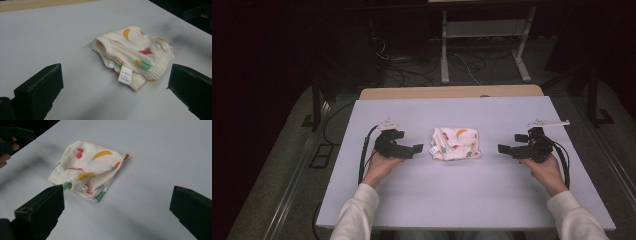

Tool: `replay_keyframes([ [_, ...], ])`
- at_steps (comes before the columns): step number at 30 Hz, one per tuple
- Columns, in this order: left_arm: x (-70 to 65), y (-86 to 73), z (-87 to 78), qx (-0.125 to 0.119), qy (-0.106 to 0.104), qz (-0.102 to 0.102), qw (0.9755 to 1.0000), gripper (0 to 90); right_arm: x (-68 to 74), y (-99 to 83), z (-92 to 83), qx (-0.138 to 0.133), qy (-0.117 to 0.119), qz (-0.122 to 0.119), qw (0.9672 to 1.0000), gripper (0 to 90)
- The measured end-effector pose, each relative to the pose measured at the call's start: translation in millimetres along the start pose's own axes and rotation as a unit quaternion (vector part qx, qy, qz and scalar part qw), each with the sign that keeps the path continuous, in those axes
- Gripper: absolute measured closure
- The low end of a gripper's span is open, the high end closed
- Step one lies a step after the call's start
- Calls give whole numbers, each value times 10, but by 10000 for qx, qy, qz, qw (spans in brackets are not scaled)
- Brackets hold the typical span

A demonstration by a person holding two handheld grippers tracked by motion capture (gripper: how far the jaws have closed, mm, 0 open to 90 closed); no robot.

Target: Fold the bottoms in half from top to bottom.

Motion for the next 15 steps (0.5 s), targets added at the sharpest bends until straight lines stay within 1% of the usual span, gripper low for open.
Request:
replay_keyframes([
  [3,-35,-61,-37,-4,-15,37,10000,0,29,-30,-64,-66,8,8,10000,0],
  [5,-51,-93,-61,-9,-27,28,10000,0,44,-54,-98,-83,5,-11,10000,0],
  [7,-59,-123,-92,-14,-3,71,10000,0,70,-88,-127,-77,10,2,10000,0],
  [9,-67,-142,-131,-86,20,71,9999,0,98,-131,-146,-90,17,-28,10000,0],
  [11,-71,-173,-170,-141,46,77,9999,0,132,-190,-156,-44,14,-42,10000,0],
  [15,-90,-260,-256,-152,60,139,9998,0,207,-295,-191,69,-6,-186,9998,0],
])
Point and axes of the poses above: each handheld gripper's, and its own axes: z roughly forward along the jaws, y roughly out of its top, x roughly to its left, the point moved 9 cm from there along z, roughly forward along the jaws, and after that the axes turned 10 degrees about -z, right-handed, at the moved point
